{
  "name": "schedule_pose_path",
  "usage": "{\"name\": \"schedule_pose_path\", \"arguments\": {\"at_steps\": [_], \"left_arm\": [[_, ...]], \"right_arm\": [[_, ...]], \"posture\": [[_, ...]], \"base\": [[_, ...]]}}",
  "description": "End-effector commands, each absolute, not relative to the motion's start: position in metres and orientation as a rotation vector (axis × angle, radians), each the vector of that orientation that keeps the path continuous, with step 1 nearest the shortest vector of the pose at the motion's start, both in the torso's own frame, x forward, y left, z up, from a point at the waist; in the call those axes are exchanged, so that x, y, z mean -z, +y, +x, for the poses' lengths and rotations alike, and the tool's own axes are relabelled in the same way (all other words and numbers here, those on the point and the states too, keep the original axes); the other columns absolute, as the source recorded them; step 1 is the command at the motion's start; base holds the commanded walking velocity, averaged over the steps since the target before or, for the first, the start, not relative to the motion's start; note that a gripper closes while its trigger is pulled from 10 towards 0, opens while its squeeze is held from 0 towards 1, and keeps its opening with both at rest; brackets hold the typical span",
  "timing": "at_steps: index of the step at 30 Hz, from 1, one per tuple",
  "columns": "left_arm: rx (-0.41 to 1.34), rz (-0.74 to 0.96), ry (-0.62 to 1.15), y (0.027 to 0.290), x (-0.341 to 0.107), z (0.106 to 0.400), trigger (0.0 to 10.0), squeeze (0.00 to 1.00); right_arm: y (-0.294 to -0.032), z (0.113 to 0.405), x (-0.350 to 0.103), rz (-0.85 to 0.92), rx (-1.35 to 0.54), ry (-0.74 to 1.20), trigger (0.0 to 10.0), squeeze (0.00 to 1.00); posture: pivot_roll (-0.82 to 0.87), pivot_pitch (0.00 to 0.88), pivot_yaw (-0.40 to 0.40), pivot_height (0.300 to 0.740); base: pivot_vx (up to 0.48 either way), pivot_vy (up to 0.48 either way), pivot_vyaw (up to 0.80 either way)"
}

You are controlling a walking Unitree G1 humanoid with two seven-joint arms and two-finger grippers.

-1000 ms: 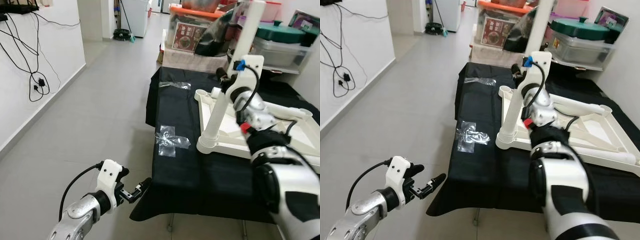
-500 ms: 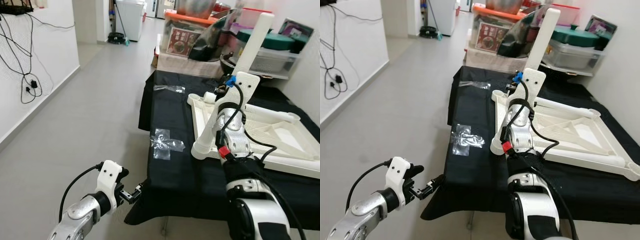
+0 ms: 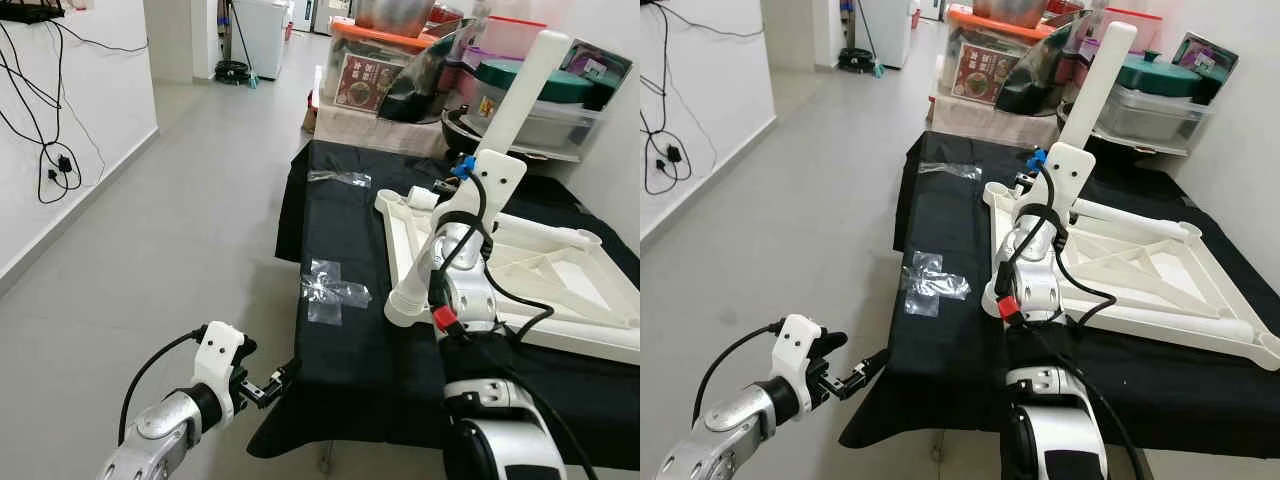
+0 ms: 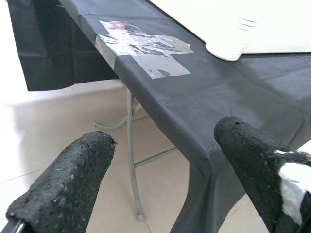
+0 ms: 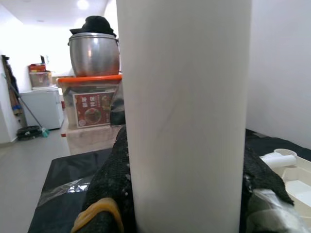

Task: Building children table

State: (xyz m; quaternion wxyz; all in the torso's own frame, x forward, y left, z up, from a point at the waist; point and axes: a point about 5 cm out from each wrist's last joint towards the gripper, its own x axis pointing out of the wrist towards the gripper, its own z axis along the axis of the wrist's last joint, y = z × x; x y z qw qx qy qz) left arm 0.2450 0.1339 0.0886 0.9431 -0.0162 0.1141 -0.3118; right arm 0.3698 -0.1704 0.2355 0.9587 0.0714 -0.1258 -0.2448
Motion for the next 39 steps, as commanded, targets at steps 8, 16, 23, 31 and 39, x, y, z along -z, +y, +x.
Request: {"name": "schedule_pose_path", "arguments": {"at_steps": [8,16,23,31,39], "left_arm": [[0.645,-0.022,0.227,0.13,-0.089,0.247,10.0,0.0],[0.648,-0.025,0.23,0.13,-0.088,0.246,10.0,0.0],[0.648,-0.025,0.232,0.13,-0.088,0.246,10.0,0.0],[0.651,-0.02,0.233,0.13,-0.088,0.247,10.0,0.0],[0.656,-0.021,0.235,0.129,-0.087,0.247,10.0,0.0]], "right_arm": [[-0.179,0.362,-0.196,0.183,0.59,-0.077,0.0,0.0],[-0.179,0.362,-0.199,0.169,0.579,-0.068,8.5,0.0],[-0.176,0.362,-0.203,0.161,0.554,-0.067,10.0,0.0],[-0.173,0.362,-0.215,0.176,0.512,-0.105,10.0,0.0],[-0.174,0.361,-0.227,0.188,0.507,-0.142,10.0,0.0]], "posture": [[0.0,0.0,-0.129,0.74],[0.0,0.0,-0.128,0.74],[0.0,0.0,-0.128,0.74],[0.0,0.0,-0.123,0.74],[0.0,0.0,-0.119,0.74]], "base": [[0.0,0.0,0.0],[0.0,0.0,0.0],[0.0,0.0,0.0],[0.0,0.0,0.0],[0.0,0.0,0.0]]}}
